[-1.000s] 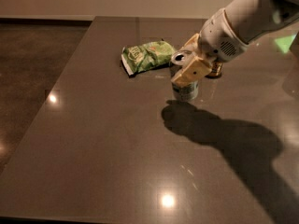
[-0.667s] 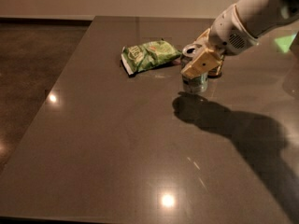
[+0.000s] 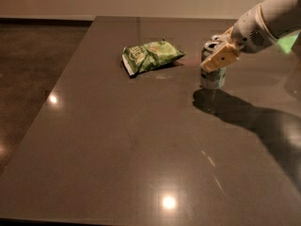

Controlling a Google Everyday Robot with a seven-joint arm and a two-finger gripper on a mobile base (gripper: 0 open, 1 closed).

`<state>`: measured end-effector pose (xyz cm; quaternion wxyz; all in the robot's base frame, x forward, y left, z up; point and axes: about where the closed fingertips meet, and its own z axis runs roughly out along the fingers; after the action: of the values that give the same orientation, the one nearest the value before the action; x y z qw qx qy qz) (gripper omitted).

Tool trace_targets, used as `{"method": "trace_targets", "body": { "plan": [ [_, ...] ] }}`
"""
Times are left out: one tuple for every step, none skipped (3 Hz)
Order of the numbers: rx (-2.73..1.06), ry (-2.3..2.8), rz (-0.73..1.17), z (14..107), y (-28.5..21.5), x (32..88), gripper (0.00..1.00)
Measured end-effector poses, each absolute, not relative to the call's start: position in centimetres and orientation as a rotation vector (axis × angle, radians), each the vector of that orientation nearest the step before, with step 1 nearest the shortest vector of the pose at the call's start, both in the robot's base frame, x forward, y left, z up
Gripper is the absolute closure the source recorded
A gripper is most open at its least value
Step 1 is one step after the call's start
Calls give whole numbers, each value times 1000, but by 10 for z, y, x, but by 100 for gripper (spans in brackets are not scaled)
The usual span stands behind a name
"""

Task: Move 7up can near orange can

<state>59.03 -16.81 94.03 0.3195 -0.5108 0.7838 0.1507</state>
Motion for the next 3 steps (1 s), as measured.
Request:
{"method": "trace_targets", "body": {
  "plan": [
    [-1268, 2083, 407, 934, -187, 593, 100],
    [-1208, 2084, 431, 921, -196, 595, 84],
    [-1142, 2039, 461, 910, -203, 599, 53]
  ]
}}
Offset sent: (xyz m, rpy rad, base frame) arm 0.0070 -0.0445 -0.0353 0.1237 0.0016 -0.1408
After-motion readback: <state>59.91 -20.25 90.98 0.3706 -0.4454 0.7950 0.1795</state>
